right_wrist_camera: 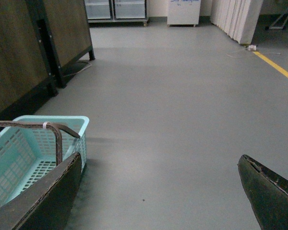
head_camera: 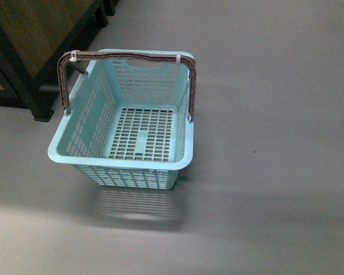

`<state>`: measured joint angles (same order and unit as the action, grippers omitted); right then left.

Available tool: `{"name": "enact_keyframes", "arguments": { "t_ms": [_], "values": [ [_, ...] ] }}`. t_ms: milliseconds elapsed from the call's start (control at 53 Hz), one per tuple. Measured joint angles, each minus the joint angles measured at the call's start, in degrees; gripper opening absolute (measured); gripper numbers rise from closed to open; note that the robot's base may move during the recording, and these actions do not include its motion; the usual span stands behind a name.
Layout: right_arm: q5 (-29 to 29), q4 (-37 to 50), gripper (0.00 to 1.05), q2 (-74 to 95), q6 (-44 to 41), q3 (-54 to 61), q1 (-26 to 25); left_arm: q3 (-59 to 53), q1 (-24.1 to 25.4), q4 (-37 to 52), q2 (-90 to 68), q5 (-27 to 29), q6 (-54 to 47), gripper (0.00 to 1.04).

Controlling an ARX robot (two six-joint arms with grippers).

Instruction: Pick lemon and mango into basket

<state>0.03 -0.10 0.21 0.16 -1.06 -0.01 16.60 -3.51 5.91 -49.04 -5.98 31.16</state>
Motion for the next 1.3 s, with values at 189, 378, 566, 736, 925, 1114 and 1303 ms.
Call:
{"name": "enact_keyframes", "arguments": {
  "t_ms": [189,378,566,736,925,1114,1303],
  "values": [
    [0.00,0.00,0.96,0.00,0.00,0.00,0.00,7.96,-7.02,18.18,-27.56,6.78,18.75,0.98],
    [0.00,0.00,0.96,0.00,0.00,0.00,0.00,21.44,-13.29,23.98,-50.16,12.85,30.42,0.98],
    [0.00,0.00,0.96,0.00,0.00,0.00,0.00,35.54,-16.41,22.47,-66.86,16.52,40.26,0.98],
    [0.00,0.00,0.96,0.00,0.00,0.00,0.00,46.80,-16.59,21.31,-75.12,17.59,44.50,0.98],
    [0.00,0.00,0.96,0.00,0.00,0.00,0.00,57.13,-16.46,18.47,-80.70,17.62,46.12,0.98],
    [0.00,0.00,0.96,0.00,0.00,0.00,0.00,65.55,-15.82,14.53,-88.11,17.99,47.01,0.98],
    [0.00,0.00,0.96,0.00,0.00,0.00,0.00,76.56,-15.50,10.27,-95.41,18.03,47.69,0.98]
  ]
}}
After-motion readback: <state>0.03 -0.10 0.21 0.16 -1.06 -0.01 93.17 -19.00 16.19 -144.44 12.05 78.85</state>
